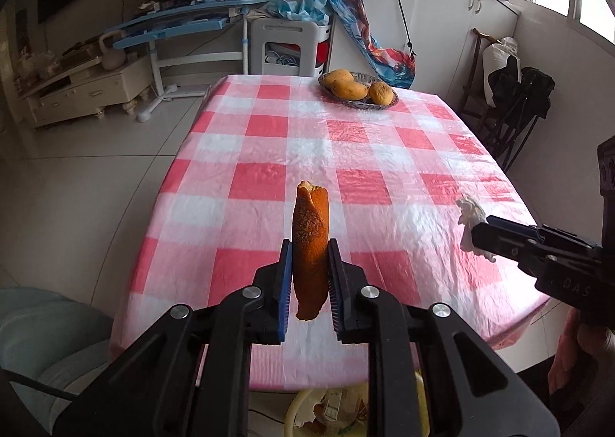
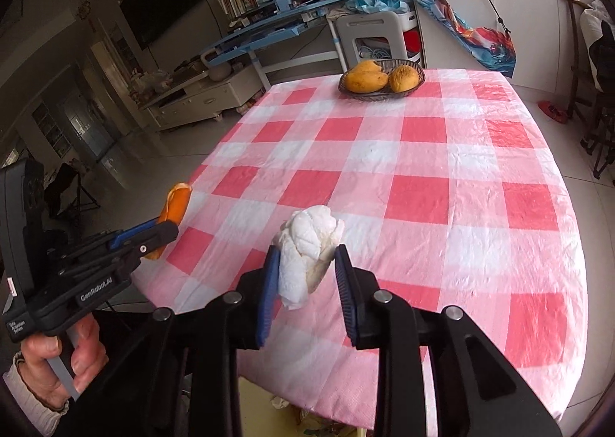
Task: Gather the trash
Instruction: 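Carry the tissue and orange peel over the yellow bucket with both grippers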
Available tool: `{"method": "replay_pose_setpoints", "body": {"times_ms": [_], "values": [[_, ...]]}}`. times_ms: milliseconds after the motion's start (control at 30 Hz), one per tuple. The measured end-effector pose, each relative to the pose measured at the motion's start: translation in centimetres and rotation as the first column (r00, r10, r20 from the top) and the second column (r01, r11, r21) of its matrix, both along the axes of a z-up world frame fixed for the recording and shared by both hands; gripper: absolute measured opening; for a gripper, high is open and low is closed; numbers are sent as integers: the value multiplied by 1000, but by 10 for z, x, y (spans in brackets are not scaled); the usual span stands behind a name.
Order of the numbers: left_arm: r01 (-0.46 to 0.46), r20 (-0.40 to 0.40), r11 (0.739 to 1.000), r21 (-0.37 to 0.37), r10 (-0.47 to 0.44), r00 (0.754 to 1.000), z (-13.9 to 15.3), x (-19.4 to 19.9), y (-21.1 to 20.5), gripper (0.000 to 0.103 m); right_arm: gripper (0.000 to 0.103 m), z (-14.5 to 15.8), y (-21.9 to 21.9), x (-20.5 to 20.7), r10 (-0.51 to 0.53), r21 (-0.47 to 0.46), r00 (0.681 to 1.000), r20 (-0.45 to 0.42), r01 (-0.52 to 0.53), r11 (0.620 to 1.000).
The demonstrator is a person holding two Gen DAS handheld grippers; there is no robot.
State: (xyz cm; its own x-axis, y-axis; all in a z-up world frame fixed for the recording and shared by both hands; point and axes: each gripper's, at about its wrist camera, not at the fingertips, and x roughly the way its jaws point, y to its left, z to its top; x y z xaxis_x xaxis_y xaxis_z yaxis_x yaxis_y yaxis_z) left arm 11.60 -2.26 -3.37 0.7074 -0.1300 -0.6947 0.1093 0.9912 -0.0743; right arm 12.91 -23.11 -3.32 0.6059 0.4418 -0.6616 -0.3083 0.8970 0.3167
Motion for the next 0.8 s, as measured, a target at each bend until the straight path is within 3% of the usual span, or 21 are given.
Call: {"method": "replay_pose_setpoints", "body": {"times_ms": [200,367,800], "values": [[10,37,999,38,-12,999,3,-46,8,17,30,-5,7,-28,-35,0,999,31,35,999],[3,48,1000,20,-4,999,6,-73,24,17,30,-10,16,-49,-53,-7,998,43,54,999],[-13,61,1000,-25,14,998,9,-103,48,17,30,-25,38,-91,-49,-26,998,29,50,998]]}}
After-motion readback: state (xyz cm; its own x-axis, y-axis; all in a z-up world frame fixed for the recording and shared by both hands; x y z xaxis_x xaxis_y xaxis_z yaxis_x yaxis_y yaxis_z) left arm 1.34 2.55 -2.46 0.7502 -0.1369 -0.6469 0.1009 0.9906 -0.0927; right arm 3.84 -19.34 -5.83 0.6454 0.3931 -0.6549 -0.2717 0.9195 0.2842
